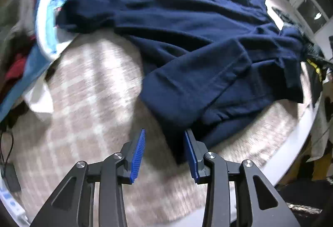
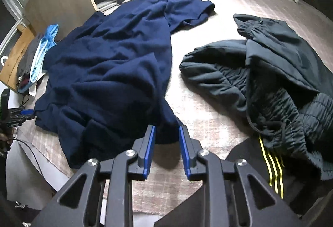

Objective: Fold clothes

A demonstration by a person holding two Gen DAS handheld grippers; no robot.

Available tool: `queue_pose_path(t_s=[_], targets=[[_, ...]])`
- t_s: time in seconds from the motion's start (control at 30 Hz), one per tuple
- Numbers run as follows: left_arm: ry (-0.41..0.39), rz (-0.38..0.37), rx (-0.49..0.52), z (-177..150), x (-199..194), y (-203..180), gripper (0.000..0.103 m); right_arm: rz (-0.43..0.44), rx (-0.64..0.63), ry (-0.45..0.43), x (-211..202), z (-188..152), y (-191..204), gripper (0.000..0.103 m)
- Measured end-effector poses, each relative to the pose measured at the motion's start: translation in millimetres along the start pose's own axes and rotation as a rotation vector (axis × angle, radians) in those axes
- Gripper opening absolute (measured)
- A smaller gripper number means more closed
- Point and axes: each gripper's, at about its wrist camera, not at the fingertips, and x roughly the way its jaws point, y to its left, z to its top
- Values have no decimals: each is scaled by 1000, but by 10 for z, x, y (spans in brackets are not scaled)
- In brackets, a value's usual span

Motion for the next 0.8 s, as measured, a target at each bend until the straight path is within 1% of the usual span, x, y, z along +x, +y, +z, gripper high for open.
queue_pose_path(t_s=[0.07,0.13,0.23,0.3,0.4,0.5,0.57,0.6,0.63,0.7,0.77,0.8], targets=[[6,69,48,55,75,-87,36,-3,1,11,24,-16,-18,24],[-11,117,85,90,66,-153,36,5,6,20,41,-27,-33,24],[-38,146,105,173,30,-152,36,18,10,20,65,-40,-43,24],[-36,165,105,268,37,-126,36,25,10,20,101,-34,-42,24],[-57,160,112,382,15,-141,36,24,4,25,172,-11,-25,24],[-82,162,170,453,28,-234,36,18,-22,27,199,-4,-22,24],[-80,131,184,494,69,-263,33,18,-43,27,199,-9,-22,24],[-79,111,172,511,82,-248,20,16,-54,26,197,-16,-21,25],[-77,91,161,528,95,-232,4,10,-65,23,197,-22,-17,27],[-74,51,137,562,122,-200,4,7,-102,24,219,-31,15,32],[-79,28,109,588,87,-126,4,6,-143,27,244,-40,53,35],[-83,20,94,600,59,-82,4,6,-174,25,260,-48,86,41]])
